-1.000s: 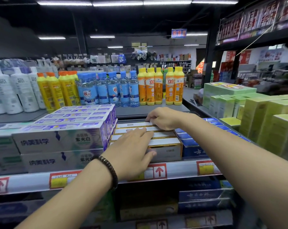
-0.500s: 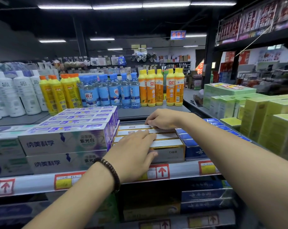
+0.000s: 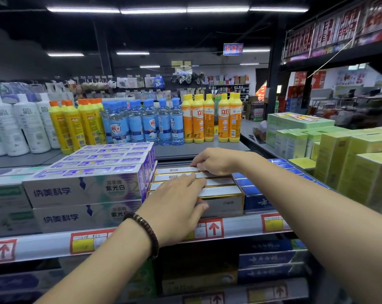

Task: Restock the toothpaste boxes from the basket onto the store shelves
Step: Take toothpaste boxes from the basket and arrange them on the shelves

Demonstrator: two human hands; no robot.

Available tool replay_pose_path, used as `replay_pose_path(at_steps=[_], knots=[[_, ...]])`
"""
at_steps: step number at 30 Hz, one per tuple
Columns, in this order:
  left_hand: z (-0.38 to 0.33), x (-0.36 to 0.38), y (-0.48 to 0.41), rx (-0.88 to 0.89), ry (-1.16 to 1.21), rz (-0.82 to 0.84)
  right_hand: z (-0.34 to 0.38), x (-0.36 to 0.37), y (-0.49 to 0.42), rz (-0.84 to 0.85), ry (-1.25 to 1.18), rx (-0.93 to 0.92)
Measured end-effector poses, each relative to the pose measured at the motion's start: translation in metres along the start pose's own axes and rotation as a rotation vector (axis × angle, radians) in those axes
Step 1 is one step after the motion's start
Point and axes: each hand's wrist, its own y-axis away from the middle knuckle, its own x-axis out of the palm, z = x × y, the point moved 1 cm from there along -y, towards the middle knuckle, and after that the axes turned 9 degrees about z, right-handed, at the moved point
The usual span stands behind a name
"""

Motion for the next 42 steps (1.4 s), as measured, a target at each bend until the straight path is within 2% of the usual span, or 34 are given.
replay_pose_path(at_steps=[6, 11, 17, 25, 42], knots=[[-0.004, 0.001, -0.005, 0.017, -0.006, -0.028, -0.009, -0.001, 0.010, -0.060, -0.027, -0.017], [-0.013, 0.005, -0.014, 0.053, 0.030, -0.076, -0.027, -0.010, 0.034, -0.189, -0.060, -0.013], [-0.038, 0.008, -0.025, 0.123, 0.054, -0.126, -0.081, -0.020, 0.061, -0.261, -0.086, 0.131], [-0.060, 0.012, -0.041, 0.156, 0.002, -0.175, -0.135, -0.018, 0.076, -0.242, -0.055, 0.345], [-0.056, 0.021, -0.057, 0.157, 0.037, -0.248, -0.142, -0.016, 0.073, -0.254, -0.088, 0.279]])
